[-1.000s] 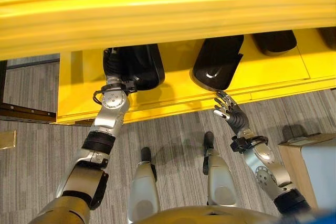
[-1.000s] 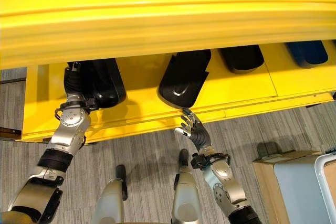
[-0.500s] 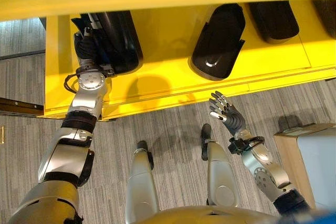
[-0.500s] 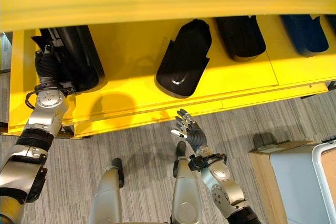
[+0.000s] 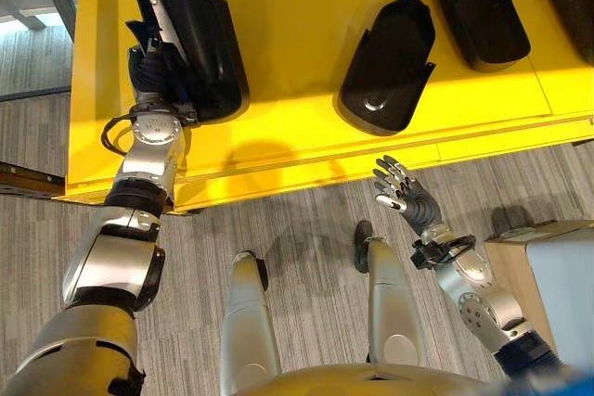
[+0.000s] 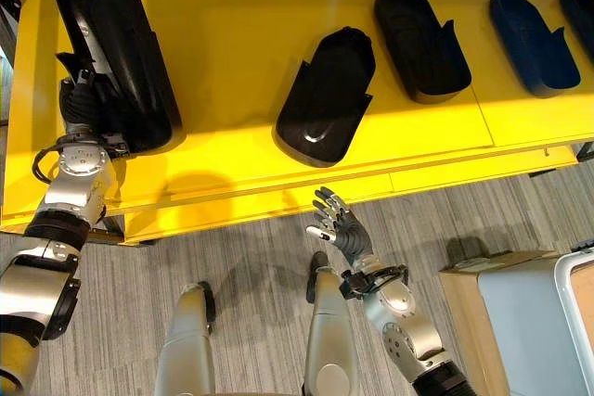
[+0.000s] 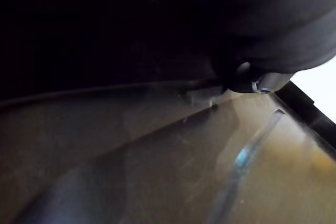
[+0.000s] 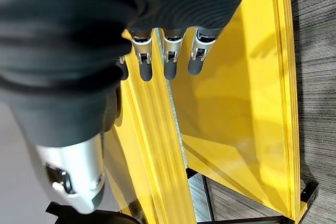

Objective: Move parts from the plastic box to the shelf.

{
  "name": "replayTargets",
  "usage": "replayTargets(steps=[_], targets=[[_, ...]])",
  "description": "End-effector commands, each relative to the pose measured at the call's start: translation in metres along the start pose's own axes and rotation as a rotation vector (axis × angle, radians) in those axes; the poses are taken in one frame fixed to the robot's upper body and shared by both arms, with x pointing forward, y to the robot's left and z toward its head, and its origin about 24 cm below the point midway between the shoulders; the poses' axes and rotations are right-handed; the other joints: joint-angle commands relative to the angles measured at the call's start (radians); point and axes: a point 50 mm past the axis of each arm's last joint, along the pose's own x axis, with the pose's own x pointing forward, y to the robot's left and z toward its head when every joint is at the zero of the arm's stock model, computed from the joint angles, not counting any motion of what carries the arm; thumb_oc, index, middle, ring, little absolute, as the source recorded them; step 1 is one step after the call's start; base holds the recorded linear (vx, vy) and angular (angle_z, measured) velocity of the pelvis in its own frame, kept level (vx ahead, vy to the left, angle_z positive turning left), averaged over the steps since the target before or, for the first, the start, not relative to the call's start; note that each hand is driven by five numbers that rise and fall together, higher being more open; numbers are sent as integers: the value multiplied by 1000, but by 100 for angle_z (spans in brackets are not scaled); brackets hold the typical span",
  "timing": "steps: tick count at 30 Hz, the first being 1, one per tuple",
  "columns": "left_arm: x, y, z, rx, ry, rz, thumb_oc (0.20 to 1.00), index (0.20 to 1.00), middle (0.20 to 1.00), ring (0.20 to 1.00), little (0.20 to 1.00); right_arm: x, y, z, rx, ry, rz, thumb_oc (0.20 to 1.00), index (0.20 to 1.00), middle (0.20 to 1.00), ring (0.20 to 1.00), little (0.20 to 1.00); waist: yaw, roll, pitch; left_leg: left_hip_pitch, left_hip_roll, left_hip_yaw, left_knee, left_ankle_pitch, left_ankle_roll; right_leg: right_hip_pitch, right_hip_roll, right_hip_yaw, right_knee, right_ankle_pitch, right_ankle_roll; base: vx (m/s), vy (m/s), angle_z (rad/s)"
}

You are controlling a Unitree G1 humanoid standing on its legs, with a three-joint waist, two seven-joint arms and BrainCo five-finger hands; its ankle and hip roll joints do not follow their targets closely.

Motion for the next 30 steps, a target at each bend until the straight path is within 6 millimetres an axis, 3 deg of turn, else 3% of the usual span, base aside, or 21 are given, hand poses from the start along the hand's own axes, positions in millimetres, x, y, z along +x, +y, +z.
replayTargets(steps=[1,10,19,22,23,24,30], targets=[[14,18,9,8,13,40,200,200,200,200,200,-2,6,13,13,-70,55,1000,1000,1000,1000,1000,5,15,-71,-58,27,21,-70,90,26,29,-23,16,98,-126,-10,0,0,0],[21,38,-1,136,117,68,200,200,200,200,200,-4,6,10,15,-51,61,1000,1000,1000,1000,1000,7,12,-75,-88,30,17,-65,94,28,3,-18,22,97,-121,-11,0,0,0],[14,50,-24,166,206,90,200,200,200,200,200,-8,6,8,24,-41,73,1000,1000,1000,1000,1000,15,10,-81,-98,34,19,-57,91,27,-13,-19,28,108,-130,-13,0,0,0],[13,53,-28,251,223,86,200,200,200,200,200,-8,5,10,19,-42,79,1000,1000,1000,1000,1000,15,10,-85,-103,38,19,-58,93,25,-20,-17,26,114,-134,-15,0,0,0],[12,53,-30,268,232,80,887,887,887,887,887,-9,5,11,20,-39,82,1000,1000,1000,1000,1000,15,10,-87,-106,39,19,-57,94,24,-24,-18,27,119,-136,-15,0,0,0],[12,54,-30,296,237,79,1000,1000,1000,1000,1000,-10,4,11,16,-38,84,1000,1000,1000,1000,1000,15,10,-88,-107,40,19,-57,94,23,-26,-18,27,121,-137,-16,0,0,0],[13,51,-29,295,234,72,1000,1000,1000,1000,1000,-10,4,11,15,-35,84,1000,1000,1000,1000,1000,17,11,-87,-108,43,17,-57,96,22,-27,-16,28,124,-139,-18,0,0,0]])
